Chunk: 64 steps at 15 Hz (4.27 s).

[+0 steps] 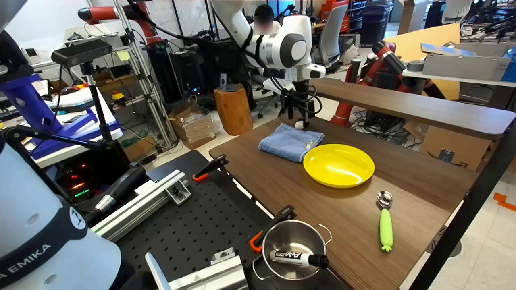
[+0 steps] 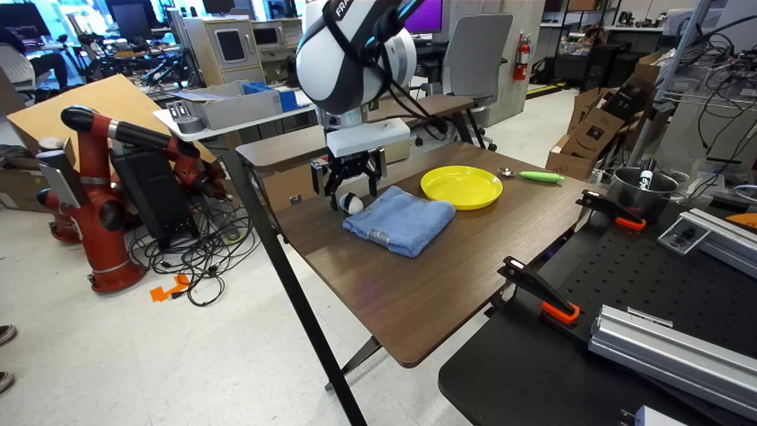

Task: Move the white ball to the right

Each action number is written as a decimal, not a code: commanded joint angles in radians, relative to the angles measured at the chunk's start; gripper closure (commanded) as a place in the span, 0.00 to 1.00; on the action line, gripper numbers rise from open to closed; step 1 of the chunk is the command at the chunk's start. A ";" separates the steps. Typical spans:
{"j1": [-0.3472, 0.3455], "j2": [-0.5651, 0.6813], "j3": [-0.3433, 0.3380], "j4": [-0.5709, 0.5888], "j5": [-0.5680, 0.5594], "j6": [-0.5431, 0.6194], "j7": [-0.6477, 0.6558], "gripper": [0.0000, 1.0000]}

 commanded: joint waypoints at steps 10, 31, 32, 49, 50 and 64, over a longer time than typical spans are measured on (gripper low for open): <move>0.030 0.128 -0.030 0.221 -0.053 -0.153 0.054 0.97; -0.069 -0.355 -0.046 -0.405 -0.138 -0.048 -0.070 0.95; -0.101 -0.364 -0.047 -0.410 -0.126 -0.048 -0.090 0.95; -0.415 -0.221 -0.023 -0.187 0.172 -0.124 -0.236 0.95; -0.424 -0.199 -0.022 -0.161 0.183 -0.133 -0.235 0.95; -0.491 0.067 -0.043 0.166 0.229 -0.275 -0.111 0.95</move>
